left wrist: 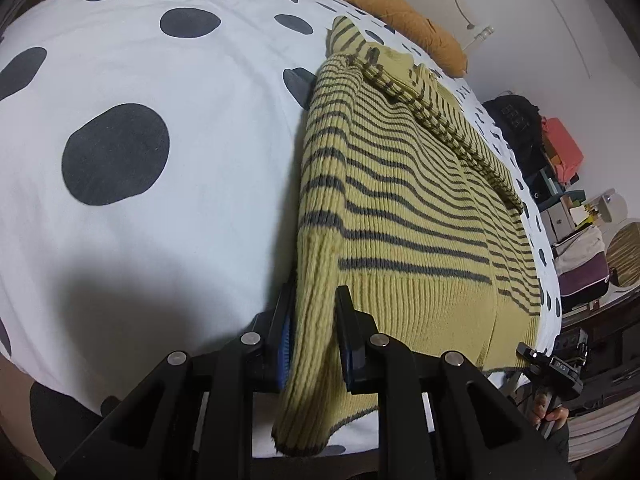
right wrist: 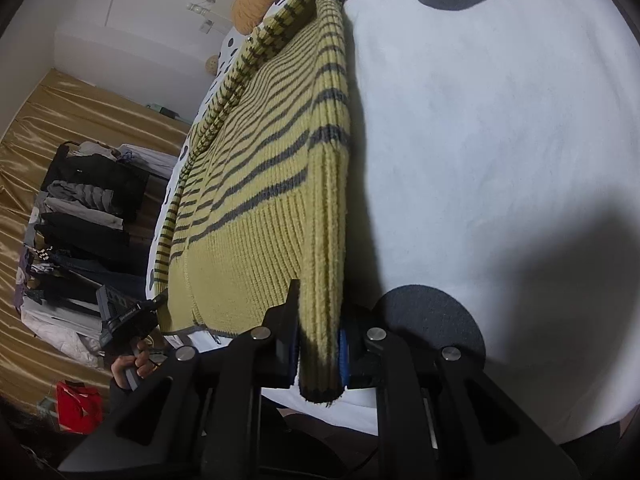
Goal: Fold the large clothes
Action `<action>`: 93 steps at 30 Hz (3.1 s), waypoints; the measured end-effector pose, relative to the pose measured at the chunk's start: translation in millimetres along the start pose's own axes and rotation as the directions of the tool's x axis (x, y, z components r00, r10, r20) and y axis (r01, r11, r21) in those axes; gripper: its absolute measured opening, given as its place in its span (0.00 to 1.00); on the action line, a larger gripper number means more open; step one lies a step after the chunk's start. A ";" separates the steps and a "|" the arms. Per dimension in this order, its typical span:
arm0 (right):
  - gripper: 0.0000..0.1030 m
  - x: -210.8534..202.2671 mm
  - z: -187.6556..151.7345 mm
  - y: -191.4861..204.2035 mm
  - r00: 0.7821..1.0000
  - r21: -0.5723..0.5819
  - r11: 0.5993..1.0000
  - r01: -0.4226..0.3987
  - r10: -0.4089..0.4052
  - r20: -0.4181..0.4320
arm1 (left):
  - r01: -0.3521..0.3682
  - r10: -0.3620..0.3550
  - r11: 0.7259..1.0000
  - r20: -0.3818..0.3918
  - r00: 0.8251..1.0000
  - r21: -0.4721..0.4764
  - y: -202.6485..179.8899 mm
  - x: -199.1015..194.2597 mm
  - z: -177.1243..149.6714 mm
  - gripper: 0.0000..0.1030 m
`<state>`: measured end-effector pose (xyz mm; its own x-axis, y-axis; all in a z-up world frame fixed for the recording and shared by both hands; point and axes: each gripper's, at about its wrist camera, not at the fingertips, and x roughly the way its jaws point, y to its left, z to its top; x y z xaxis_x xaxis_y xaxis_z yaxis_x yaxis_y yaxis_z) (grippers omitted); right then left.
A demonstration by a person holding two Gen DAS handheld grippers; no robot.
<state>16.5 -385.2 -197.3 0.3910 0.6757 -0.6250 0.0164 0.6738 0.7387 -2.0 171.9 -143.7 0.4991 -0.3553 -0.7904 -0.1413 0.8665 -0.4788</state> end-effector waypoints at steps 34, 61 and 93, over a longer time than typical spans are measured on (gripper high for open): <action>0.10 -3.8 271.4 141.7 0.955 -0.226 0.973 0.055 0.015 0.296 | 0.006 -0.022 0.993 0.137 0.990 0.115 -110.8 57.1 307.0 0.06; 0.86 83.7 415.1 52.1 0.916 0.088 0.956 0.278 -0.292 0.276 | -0.038 0.077 0.963 0.138 0.987 -0.265 -44.5 182.9 434.7 0.91; 0.62 107.1 270.1 28.7 0.977 0.436 0.899 -0.044 -0.052 0.206 | 0.014 -0.016 0.960 -0.004 1.000 -0.281 -59.6 171.8 282.8 0.78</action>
<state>307.4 -374.3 -174.8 0.5708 0.5634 -0.5973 0.3991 0.4454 0.8015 333.9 158.4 -142.9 0.4979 -0.3706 -0.7841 -0.3688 0.7278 -0.5782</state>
